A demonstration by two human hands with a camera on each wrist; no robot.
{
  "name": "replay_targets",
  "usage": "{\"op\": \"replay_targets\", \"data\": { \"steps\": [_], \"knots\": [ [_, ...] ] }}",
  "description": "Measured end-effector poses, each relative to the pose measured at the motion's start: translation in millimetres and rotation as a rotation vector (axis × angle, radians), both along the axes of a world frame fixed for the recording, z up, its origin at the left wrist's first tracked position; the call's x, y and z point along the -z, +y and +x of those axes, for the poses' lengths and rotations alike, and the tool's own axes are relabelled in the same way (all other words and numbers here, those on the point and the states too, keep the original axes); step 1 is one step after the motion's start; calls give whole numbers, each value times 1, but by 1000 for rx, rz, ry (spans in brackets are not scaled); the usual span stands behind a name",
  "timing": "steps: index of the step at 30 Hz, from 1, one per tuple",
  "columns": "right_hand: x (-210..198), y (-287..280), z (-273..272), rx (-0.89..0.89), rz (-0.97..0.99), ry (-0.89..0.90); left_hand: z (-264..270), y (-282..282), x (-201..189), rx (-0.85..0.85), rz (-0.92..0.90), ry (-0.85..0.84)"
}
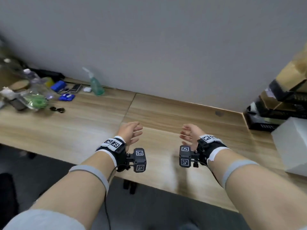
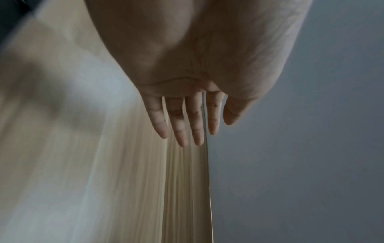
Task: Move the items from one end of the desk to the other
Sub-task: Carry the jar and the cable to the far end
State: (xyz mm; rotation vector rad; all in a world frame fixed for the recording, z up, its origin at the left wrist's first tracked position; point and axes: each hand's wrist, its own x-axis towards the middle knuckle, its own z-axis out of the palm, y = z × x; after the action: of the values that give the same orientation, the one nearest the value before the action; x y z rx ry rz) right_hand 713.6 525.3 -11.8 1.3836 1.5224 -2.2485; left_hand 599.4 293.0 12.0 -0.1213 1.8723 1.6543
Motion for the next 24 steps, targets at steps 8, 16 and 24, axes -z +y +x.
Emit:
{"op": "replay_targets", "data": {
  "steps": [8, 16, 24],
  "knots": [
    [-6, -136, -149, -277, 34, 14, -86, -151, -4, -237, 17, 1],
    [15, -230, -313, -346, 17, 27, -210, -252, 0, -352, -41, 21],
    [36, -315, -446, -429, -35, -7, -334, -337, 7, -394, -148, -42]
  ]
}}
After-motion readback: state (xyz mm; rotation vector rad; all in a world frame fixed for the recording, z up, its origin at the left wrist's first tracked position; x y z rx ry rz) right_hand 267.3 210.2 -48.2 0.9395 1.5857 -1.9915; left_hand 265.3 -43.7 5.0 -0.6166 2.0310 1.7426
